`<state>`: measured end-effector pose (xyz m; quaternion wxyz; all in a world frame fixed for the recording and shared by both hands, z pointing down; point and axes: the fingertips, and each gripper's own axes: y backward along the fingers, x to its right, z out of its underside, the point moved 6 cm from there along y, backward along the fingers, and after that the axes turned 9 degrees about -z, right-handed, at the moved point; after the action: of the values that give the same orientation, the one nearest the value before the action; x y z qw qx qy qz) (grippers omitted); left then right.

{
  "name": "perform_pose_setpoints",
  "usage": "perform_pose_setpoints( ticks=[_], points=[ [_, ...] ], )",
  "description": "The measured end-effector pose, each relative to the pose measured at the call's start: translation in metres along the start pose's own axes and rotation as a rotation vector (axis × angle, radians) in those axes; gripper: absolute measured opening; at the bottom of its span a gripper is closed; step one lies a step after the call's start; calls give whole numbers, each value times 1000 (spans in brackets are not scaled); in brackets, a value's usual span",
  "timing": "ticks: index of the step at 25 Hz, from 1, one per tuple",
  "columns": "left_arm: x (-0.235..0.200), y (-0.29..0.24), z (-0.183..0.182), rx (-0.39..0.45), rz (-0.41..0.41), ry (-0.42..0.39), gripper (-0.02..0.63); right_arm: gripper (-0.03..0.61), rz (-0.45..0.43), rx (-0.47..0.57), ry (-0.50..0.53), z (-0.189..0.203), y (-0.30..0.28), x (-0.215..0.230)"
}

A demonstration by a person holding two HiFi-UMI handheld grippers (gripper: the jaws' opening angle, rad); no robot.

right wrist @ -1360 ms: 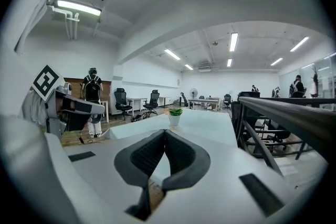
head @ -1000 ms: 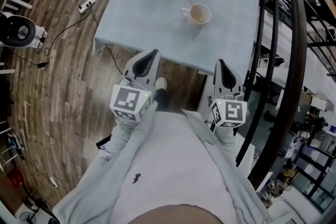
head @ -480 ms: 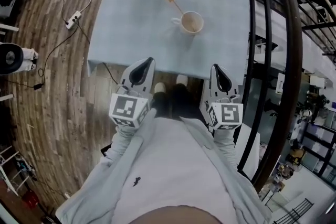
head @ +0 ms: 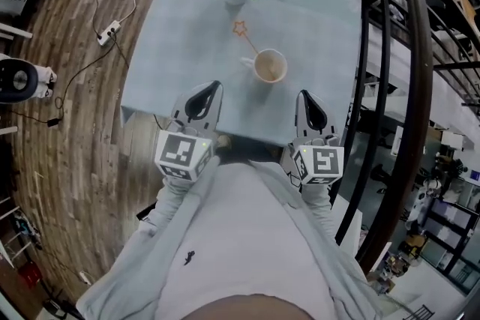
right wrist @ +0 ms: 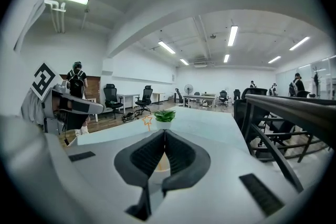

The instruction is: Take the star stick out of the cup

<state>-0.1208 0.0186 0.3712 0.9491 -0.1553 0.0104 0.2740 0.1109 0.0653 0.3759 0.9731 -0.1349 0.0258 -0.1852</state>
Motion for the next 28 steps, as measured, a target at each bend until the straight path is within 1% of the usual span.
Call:
perform_pose_setpoints(
  ticks=[3, 6, 13, 18, 28],
  points=[
    [1, -28, -18, 18, -13, -16, 21, 15, -35, 28, 2, -14, -26, 24],
    [0, -52, -31, 16, -27, -29, 21, 15, -57, 45, 6, -25, -49, 45],
    [-2, -86, -44, 11, -59, -15, 21, 15, -88, 44, -9, -32, -73, 77],
    [-5, -99, -44, -2, -59, -11, 21, 15, -87, 25, -16, -29, -80, 84],
    [-18, -110, -41, -28, -12, -7, 21, 15, -44, 2, -25, -30, -87, 80]
  ],
)
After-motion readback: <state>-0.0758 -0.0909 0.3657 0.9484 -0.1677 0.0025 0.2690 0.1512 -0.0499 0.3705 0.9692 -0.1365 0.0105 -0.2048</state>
